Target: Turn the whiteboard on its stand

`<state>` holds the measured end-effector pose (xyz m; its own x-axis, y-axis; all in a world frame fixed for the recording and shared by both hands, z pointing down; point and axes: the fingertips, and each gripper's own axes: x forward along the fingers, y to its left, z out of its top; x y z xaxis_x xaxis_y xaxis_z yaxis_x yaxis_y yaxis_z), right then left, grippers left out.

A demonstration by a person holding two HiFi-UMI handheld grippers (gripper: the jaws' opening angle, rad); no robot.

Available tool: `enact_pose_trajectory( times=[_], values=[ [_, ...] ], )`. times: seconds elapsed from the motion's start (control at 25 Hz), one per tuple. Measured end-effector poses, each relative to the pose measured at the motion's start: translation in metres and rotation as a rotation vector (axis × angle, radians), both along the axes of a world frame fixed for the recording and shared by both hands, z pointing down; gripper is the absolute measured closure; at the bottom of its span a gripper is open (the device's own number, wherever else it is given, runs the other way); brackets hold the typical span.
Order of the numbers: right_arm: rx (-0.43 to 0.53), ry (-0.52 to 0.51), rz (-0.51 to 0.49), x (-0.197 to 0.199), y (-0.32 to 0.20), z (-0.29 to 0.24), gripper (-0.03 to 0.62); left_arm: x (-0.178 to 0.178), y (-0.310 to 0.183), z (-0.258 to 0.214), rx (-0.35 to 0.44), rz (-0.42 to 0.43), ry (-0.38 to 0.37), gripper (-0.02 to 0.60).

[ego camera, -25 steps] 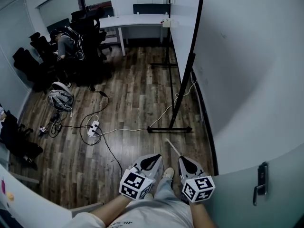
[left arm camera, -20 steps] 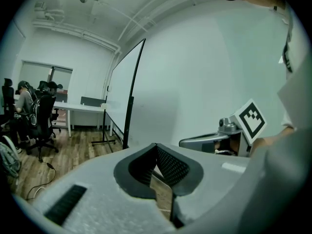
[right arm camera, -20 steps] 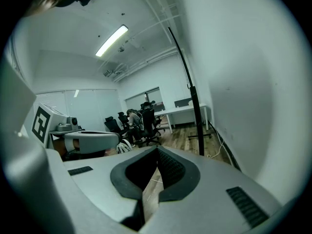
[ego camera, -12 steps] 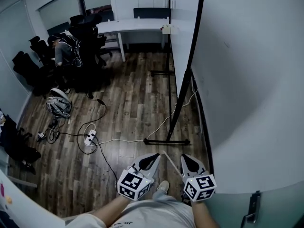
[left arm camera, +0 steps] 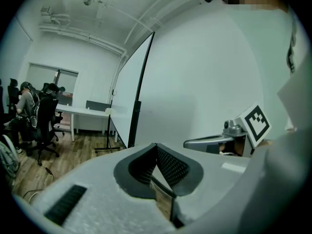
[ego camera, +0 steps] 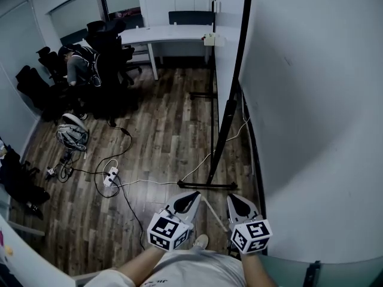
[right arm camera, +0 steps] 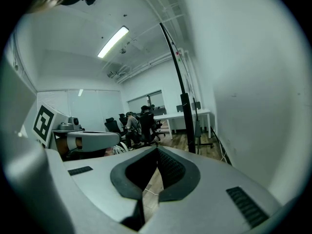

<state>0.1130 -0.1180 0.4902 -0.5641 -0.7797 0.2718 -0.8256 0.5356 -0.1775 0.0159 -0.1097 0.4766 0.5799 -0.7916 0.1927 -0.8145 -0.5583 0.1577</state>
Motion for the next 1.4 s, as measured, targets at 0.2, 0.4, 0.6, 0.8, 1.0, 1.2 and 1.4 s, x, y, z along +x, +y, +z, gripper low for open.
enact_pose_trajectory(
  times=[0.2,0.4,0.6,0.8,1.0,1.2,1.4],
  values=[
    [-0.010,-0.010,0.006,0.000,-0.013,0.001,0.589,-0.005,-0.011,0.001,-0.010,-0.011,-0.009,0.572],
    [-0.001,-0.011,0.014,-0.006,-0.023,-0.001,0.588,-0.015,-0.021,0.008,-0.024,-0.013,-0.010,0.572],
    [0.008,-0.012,0.047,-0.010,-0.038,-0.009,0.589,-0.017,-0.037,0.003,-0.020,0.026,-0.008,0.572],
    [0.012,-0.005,0.075,-0.015,-0.053,-0.012,0.589,-0.022,-0.057,-0.001,-0.020,0.058,-0.015,0.572],
    [0.031,0.003,0.081,-0.021,-0.072,-0.019,0.588,-0.025,-0.076,-0.005,-0.015,0.074,-0.019,0.572],
    [0.052,0.018,0.077,-0.024,-0.103,-0.029,0.588,-0.026,-0.101,-0.010,-0.006,0.087,-0.028,0.572],
    [0.082,0.034,0.094,-0.025,-0.136,-0.042,0.588,-0.032,-0.128,-0.013,0.002,0.082,-0.034,0.572]
  ],
)
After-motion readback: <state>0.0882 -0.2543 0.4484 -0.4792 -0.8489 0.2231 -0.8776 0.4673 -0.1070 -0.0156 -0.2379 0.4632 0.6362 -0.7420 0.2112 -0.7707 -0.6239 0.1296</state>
